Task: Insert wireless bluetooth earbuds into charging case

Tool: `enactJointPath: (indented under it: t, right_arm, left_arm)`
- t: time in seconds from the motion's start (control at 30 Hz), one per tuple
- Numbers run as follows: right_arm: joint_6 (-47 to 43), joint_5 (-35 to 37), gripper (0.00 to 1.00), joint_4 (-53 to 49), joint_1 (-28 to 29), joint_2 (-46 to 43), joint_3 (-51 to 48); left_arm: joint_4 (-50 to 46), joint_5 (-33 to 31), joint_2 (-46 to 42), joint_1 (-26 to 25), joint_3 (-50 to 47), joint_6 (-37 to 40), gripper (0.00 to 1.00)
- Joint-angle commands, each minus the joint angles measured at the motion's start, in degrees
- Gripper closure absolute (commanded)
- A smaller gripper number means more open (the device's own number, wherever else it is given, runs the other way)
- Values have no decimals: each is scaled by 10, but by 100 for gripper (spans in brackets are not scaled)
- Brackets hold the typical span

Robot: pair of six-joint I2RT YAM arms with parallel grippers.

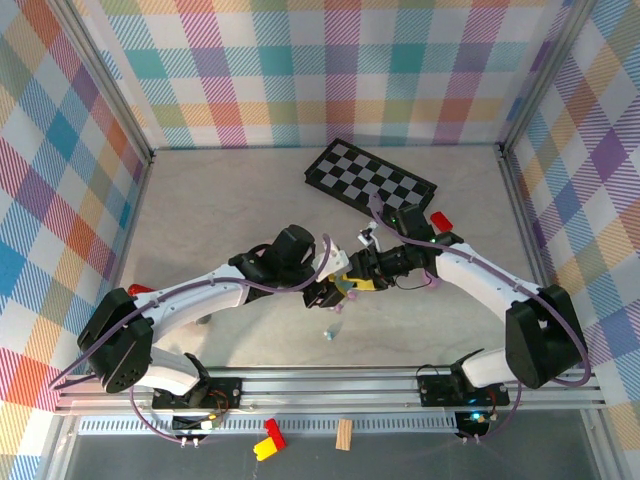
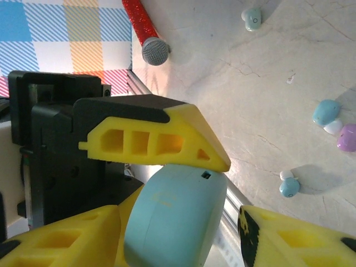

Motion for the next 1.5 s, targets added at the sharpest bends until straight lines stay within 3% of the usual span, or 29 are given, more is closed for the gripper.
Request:
enactJointPath:
  t: [0.0, 0.17, 0.3, 0.43, 0.53, 0.63, 0.93, 1.17, 1.3, 1.47]
  right_arm:
    - [5, 0, 49, 4, 2, 1, 8]
    - [6, 11, 69, -7, 2, -1, 11]
    - [12, 14, 78, -12, 1, -11, 17]
    - [30, 2, 83, 1, -8, -26, 20]
    - [70, -25, 85, 43, -24, -45, 11]
    - [123, -60, 86, 101, -45, -68, -3]
    - [350, -143, 92, 353, -101, -111, -48]
    - [484, -153, 94, 485, -118, -110, -48]
    - [559, -146, 95, 566, -118, -101, -48]
    - [584, -142, 96, 594, -118, -101, -37]
  left_arm:
    - [20, 15, -11, -2, 16, 10, 59]
    - [16, 9, -11, -3, 16, 12, 58]
    - [31, -8, -23, -3, 7, 9, 51]
    - [86, -30, -46, -3, -25, -3, 28]
    - [180, -45, -71, -2, -71, -20, 9]
    - [307, -56, -91, -2, -128, -39, 2]
    - [592, -89, -66, 2, -184, -134, 0]
    - [892, -41, 43, 18, -202, -186, 2]
    - [889, -6, 76, 20, -157, -189, 4]
    - [892, 26, 93, 38, -123, -210, 6]
